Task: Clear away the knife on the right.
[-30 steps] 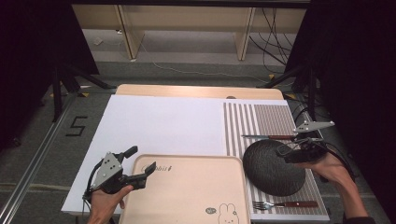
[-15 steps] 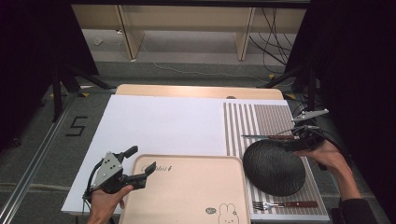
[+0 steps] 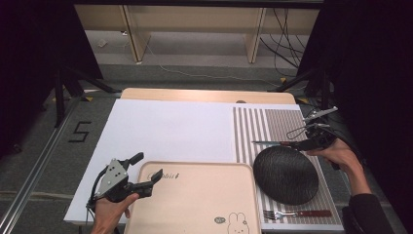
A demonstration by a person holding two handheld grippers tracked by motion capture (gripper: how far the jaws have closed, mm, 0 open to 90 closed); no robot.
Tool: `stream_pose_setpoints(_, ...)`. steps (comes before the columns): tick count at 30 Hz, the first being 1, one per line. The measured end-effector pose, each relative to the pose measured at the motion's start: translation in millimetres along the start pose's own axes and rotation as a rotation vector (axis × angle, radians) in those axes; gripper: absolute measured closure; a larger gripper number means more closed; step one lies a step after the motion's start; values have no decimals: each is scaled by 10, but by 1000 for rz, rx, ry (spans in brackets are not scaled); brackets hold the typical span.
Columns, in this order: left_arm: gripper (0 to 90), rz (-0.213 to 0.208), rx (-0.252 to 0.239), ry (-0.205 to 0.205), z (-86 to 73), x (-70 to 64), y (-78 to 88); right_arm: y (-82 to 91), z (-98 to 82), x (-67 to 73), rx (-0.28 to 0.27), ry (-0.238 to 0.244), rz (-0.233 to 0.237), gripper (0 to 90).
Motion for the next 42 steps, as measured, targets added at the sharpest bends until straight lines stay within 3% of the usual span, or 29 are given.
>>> stream_pose_setpoints(3, 160, 2, 8, -1, 1, 1, 9, -65, 36, -49, 33, -32, -18, 235)
stream_pose_setpoints(4, 160, -2, -2, 4, -1, 0, 0, -65, 36, -49, 33, -32, -18, 235)
stream_pose_setpoints(5, 160, 0, 0, 5, -1, -1, 3, -96, 52, -79, 27, -2, -20, 235)
stream_pose_setpoints(7, 160, 1, 6, 1, 3, 0, 11, -142, 65, -102, 44, -5, -24, 237)
stream_pose_setpoints(10, 160, 0, 6, 1, 1, 2, 11, -211, 72, -108, 70, -63, -33, 238)
stream_pose_setpoints(17, 160, 2, 10, 4, -6, 11, 3, -339, 119, -178, 100, -45, -45, 243)
stream_pose_setpoints(18, 160, 2, 8, 3, -3, 10, 3, -344, 123, -167, 120, -61, -49, 242)
stream_pose_setpoints(23, 160, 0, 5, 0, 2, 8, 17, -409, 166, -219, 116, -41, -58, 245)
stream_pose_setpoints(28, 160, 0, 3, 1, 4, 9, 19, -454, 173, -251, 150, -60, -72, 247)
stream_pose_setpoints(29, 160, 0, 5, 0, 3, 9, 18, -466, 180, -270, 142, -39, -74, 248)
stream_pose_setpoints(31, 160, -2, 8, -2, 1, 6, 17, -457, 181, -264, 164, -60, -73, 249)
stream_pose_setpoints(32, 160, -2, 7, -2, 1, 6, 15, -472, 190, -295, 151, -31, -78, 248)
stream_pose_setpoints(34, 160, -1, 6, 1, 0, 6, 9, -476, 189, -292, 180, -49, -81, 250)
stream_pose_setpoints(40, 160, 3, 4, -1, 4, 10, 16, -543, 165, -327, 190, -11, -88, 253)
stream_pose_setpoints(41, 160, 3, 6, -2, 1, 11, 15, -552, 160, -324, 183, -16, -87, 254)
stream_pose_setpoints(42, 160, 2, 7, -3, -1, 10, 13, -537, 155, -303, 215, -41, -87, 261)
Point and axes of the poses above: each handheld gripper's, and its own axes: y roughly backward along the jaws, z roughly out of its top, x roughly to its left, the point moved 3 cm from there along -y, roughly forward along the jaws, and after that the axes turned 9 degrees about -y, right-handed, at the moved point
